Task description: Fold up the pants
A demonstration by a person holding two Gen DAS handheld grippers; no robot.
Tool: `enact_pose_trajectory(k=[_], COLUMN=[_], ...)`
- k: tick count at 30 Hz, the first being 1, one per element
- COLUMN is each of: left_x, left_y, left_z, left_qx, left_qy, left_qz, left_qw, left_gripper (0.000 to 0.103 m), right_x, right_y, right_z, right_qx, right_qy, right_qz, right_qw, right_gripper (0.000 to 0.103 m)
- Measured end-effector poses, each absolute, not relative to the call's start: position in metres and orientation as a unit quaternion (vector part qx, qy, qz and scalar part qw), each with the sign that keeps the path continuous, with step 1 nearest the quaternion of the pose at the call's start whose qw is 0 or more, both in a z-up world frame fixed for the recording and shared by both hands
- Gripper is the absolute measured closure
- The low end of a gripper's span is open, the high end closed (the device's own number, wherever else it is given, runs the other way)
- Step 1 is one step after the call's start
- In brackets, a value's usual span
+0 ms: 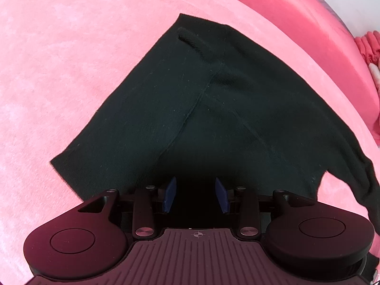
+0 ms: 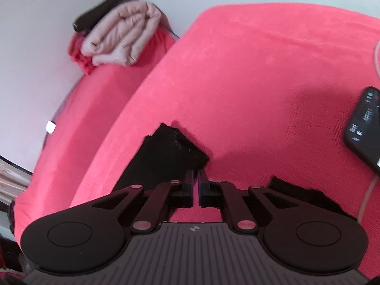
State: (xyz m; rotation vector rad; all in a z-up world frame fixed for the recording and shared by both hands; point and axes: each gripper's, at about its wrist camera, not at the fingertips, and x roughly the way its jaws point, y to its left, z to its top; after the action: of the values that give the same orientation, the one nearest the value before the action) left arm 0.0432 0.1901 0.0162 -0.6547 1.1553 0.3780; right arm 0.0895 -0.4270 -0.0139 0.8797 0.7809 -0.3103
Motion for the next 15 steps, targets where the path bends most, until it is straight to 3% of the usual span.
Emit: enact_pose_trajectory(k=[1,3,15], left_x=[0.042,0.032,-0.035], left_y=[0.191,0.189,0.185], left_z=[0.02,0.022,0.008], left_qx=[-0.303,-0.309,-0.373], left_qy=[0.53,0.524,0.519], left_qz=[0.174,0.174,0.178], left_qw=[0.772,0.774,0.748], left_gripper=[0.0,0.0,0.0], right_x=[0.083,0.07,-0.02], right_y=[-0.427,-0.425,-0.398], right_z=[-0.012,-0.008,0.004], right_qx=[0.416,0.409,0.365], right_qy=[0.366,0.365,0.419], right_qz=[-0.144,-0.141,-0.09], right_qw=[0.82,0.825,0.827], right_gripper=[0.071,0.054,0.051])
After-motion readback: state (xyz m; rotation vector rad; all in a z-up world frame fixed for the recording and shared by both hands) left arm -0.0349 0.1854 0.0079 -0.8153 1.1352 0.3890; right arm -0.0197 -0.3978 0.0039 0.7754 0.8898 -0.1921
